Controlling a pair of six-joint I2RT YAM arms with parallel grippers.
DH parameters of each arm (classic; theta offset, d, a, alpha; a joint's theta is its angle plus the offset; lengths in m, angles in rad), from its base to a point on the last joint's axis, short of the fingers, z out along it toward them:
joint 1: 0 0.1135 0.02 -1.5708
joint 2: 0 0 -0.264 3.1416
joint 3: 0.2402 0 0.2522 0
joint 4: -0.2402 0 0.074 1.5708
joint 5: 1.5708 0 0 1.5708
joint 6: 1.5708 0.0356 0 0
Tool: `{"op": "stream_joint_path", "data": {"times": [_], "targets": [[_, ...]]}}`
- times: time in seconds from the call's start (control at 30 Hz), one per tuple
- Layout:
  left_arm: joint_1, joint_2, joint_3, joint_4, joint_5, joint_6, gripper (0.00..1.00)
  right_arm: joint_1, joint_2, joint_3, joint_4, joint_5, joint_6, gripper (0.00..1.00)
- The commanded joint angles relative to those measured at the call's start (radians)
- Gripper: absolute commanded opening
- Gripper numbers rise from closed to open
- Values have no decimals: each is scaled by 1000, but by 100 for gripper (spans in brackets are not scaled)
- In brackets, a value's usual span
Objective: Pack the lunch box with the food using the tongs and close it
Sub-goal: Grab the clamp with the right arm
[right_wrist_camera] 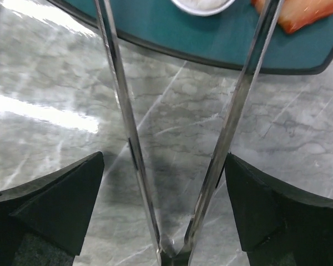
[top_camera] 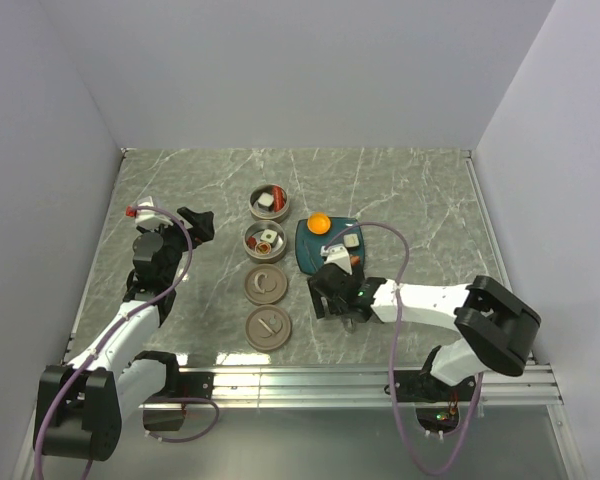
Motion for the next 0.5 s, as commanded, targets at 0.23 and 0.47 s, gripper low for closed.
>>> {"op": "stream_joint_path", "data": {"times": [0.23, 0.47], "targets": [[4, -19, 24, 47, 18, -4, 99, 4, 55, 48, -28, 48, 59, 60], [4, -28, 24, 46, 16, -4, 99, 23, -27, 64, -142, 105, 109, 48]]}}
